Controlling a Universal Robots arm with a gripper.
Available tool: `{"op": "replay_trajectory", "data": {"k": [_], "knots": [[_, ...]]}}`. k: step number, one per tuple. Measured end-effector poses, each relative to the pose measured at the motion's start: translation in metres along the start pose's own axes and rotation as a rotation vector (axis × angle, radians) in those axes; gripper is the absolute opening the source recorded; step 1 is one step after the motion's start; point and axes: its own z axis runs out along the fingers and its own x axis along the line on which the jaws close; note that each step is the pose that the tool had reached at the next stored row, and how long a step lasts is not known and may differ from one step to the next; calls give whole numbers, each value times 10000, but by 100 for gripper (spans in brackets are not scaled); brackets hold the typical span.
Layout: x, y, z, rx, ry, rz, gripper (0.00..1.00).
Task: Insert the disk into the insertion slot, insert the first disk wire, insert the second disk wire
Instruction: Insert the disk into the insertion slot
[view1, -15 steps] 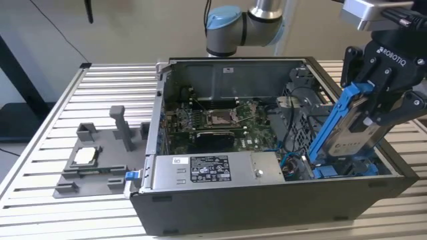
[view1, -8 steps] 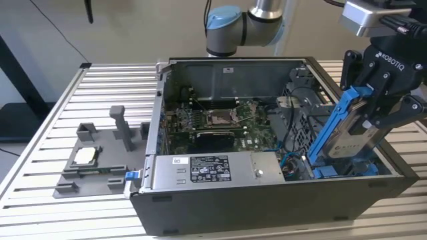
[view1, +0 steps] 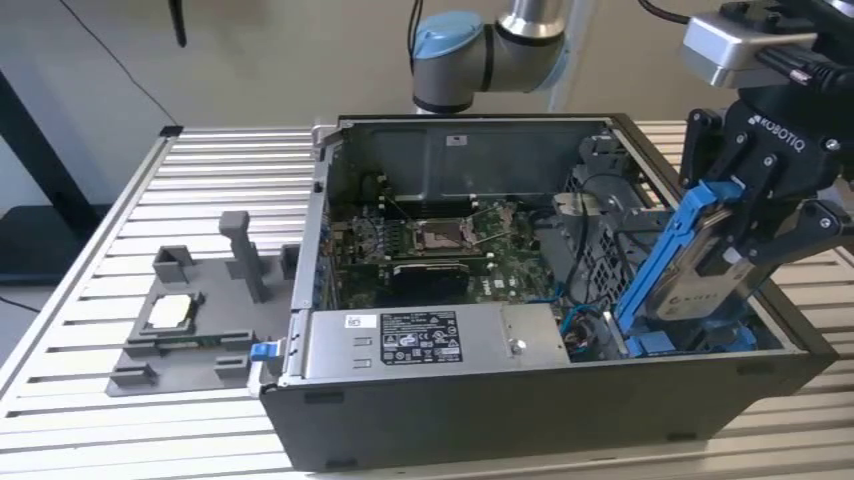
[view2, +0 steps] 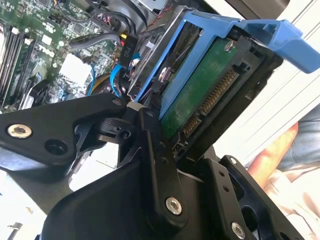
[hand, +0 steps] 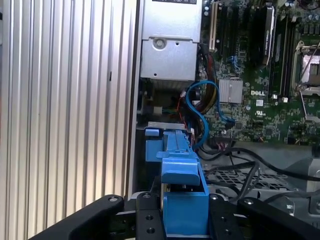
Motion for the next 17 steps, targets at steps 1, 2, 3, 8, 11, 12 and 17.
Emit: {"op": "replay_trajectory", "data": {"k": [1,2,3,8,11,12,17], "knots": [[-1,-1,15,0,0,0,33],[-2,-3,31,0,-3,0,33],[-4,-4,47,0,-8,-1,33],[-20,-6,118,2,-60,-2,33],[-34,-7,161,4,-102,-2,33],[-39,-8,173,4,-110,-3,33],[-62,-10,248,7,-166,-4,33]]}}
